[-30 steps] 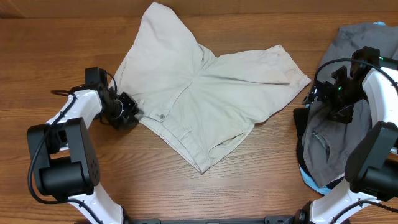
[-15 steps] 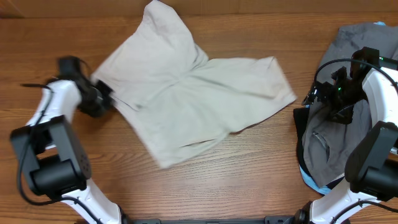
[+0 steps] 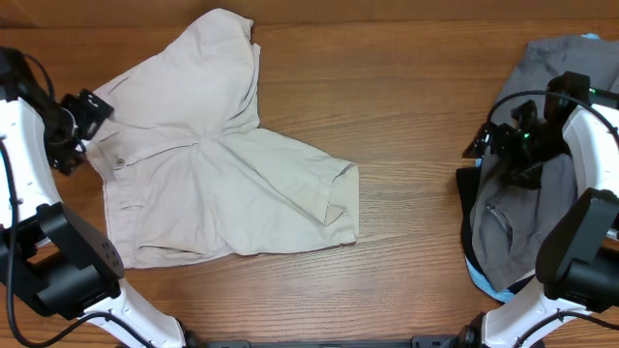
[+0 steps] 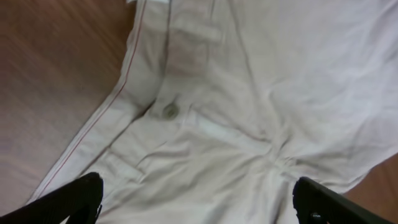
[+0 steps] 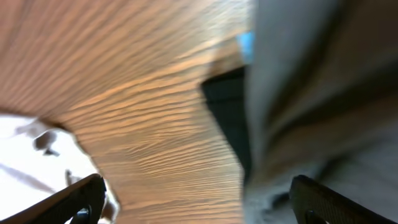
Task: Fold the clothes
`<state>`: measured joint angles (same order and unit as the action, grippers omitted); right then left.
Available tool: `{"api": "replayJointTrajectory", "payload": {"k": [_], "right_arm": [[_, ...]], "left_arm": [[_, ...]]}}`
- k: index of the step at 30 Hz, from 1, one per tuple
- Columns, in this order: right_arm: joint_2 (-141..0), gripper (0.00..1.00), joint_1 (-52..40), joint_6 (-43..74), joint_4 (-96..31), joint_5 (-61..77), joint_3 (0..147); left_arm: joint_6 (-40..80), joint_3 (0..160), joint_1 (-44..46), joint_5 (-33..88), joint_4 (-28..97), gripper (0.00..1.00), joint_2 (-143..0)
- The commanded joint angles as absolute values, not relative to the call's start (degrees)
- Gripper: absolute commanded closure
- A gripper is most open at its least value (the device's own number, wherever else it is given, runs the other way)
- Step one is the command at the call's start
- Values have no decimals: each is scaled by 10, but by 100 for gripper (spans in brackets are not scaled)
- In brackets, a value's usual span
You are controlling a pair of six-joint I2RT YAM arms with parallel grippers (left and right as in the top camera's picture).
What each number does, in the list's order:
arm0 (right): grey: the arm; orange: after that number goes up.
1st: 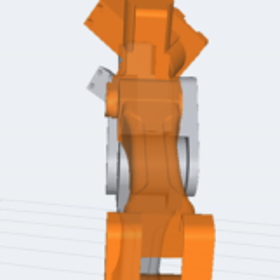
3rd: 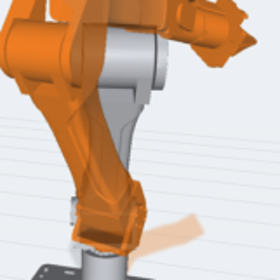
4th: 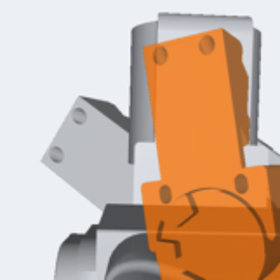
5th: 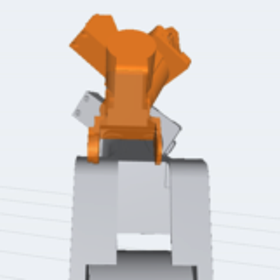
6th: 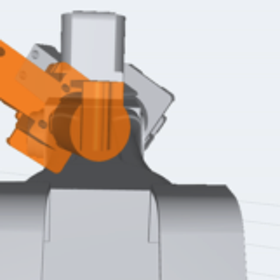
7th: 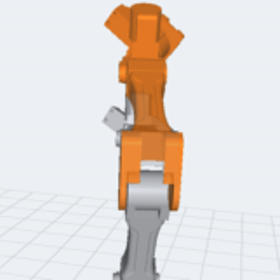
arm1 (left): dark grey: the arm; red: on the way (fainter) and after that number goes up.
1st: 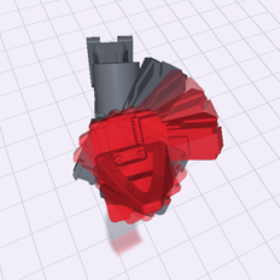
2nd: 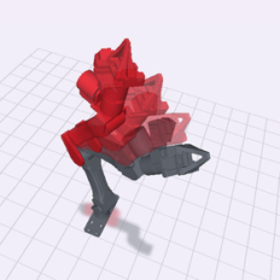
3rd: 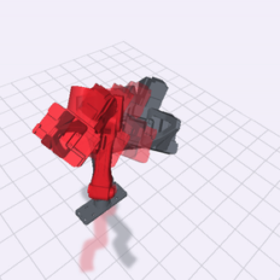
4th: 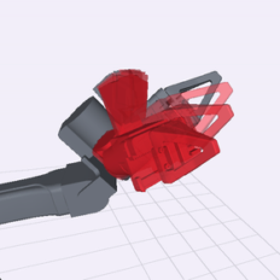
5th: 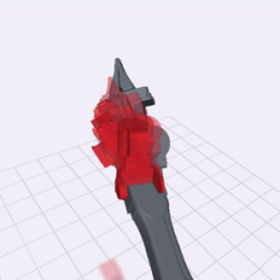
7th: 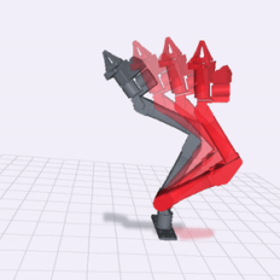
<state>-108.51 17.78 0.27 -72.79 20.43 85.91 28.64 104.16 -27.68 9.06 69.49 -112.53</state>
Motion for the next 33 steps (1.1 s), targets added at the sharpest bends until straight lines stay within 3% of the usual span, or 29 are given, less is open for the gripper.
{"api": "replayJointTrajectory", "payload": {"k": [1, 8, 11, 22, 33], "right_arm": [[-1088, 2, 128, -32, -711, 279, 858], [-1101, 2, -31, 22, -606, 326, 873], [-1153, 2, -103, 37, -601, 362, 950], [-1380, 3, -169, 80, -640, 444, 1283], [-1449, 0, -238, 98, -455, 446, 1304]], "left_arm": [[270, 1042, -263, 65, 732, 0, -1121], [242, 1014, -198, 46, 786, 0, -1121], [246, 950, -162, 43, 772, 0, -1121], [249, 709, -105, 62, 707, 0, -1121], [294, 520, -117, 19, 672, 0, -1120]]}}
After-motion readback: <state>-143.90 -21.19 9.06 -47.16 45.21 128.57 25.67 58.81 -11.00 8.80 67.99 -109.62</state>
